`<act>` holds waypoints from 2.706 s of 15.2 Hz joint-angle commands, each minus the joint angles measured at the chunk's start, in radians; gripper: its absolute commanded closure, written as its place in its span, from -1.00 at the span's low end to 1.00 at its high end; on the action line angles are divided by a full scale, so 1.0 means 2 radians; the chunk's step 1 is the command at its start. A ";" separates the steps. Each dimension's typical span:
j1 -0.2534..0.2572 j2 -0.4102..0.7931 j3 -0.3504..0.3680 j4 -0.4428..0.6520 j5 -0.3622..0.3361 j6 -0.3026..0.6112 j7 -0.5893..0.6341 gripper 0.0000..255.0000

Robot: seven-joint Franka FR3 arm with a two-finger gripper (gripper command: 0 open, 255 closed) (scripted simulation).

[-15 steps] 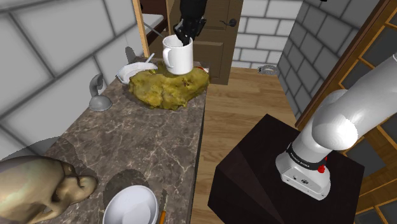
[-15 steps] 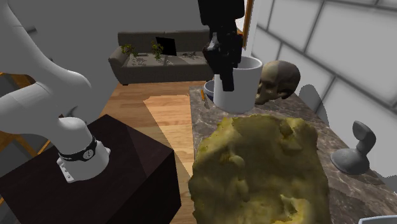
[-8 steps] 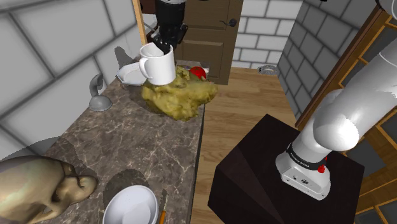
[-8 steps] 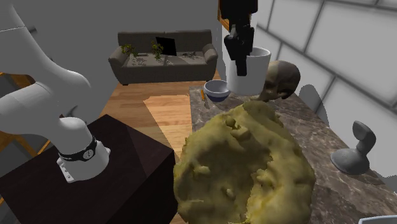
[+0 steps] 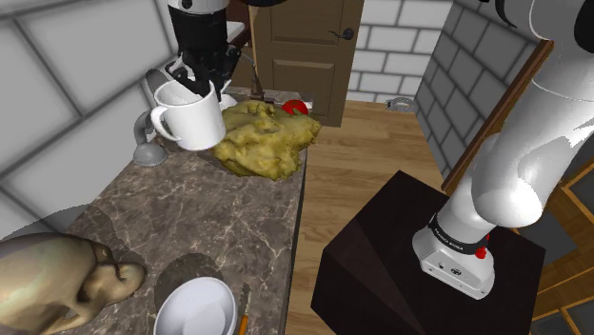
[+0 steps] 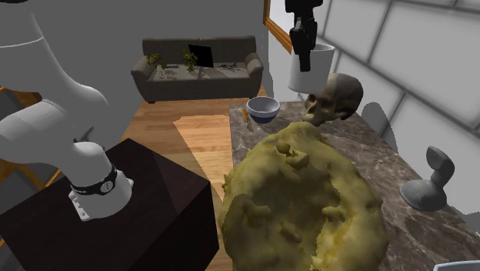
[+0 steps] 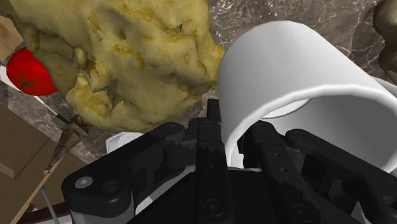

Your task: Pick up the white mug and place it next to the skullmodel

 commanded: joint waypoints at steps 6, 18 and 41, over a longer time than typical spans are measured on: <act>0.088 0.133 0.028 0.162 -0.087 -0.072 0.087 1.00; 0.090 0.142 0.027 0.099 -0.096 -0.008 0.117 1.00; 0.077 0.156 0.015 -0.035 -0.121 0.131 0.162 1.00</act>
